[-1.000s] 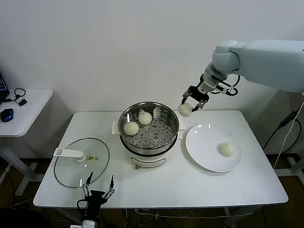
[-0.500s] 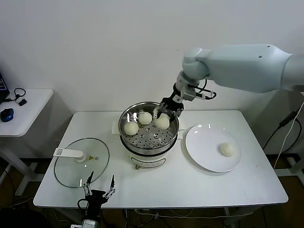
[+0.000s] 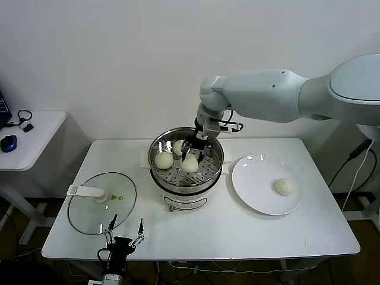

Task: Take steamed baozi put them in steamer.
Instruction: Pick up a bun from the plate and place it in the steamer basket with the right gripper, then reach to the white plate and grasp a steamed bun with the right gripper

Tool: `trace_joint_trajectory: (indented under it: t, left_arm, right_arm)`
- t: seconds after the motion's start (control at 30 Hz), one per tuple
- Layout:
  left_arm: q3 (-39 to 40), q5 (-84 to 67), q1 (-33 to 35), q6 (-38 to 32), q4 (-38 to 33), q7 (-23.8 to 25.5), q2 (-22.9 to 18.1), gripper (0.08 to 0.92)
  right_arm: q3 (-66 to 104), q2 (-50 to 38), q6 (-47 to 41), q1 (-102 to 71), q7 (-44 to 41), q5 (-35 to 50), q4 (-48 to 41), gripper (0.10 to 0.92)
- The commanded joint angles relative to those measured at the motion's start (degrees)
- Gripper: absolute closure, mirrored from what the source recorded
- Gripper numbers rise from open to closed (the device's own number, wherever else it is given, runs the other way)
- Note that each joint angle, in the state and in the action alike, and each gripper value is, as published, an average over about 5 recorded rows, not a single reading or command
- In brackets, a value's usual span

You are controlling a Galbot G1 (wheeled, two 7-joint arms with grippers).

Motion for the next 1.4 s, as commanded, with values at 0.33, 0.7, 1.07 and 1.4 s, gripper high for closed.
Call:
trace_joint_trajectory:
  t: [0.33,0.7,1.07,1.4]
  left_arm:
    - [0.1,-0.4,-0.1,-0.1,0.4,0.0,-2.8,0.177]
    - [0.1,-0.4,-0.3,-0.2,0.6,0.0,-2.8,0.177]
    - [0.0,-0.4,-0.5,0.0,0.8,0.1,-2.8,0.177]
    - [0.3,-0.2,-0.8,0.3,1.1,0.1,-2.8,0.177]
  right_arm:
    - [-2.1,5.6,2.8,-1.9,-0.8,1.0,-3.0,0.465]
    - [-2.8,5.6,2.8,-1.4,-1.7,2.4,-2.5,0.362]
    - [-4.7,4.7,2.8,1.7,-3.2,7.0,-2.2,0.204]
    - [-12.8,-0.7,-1.7,8.2,-8.9,18.7,2.5,0.203]
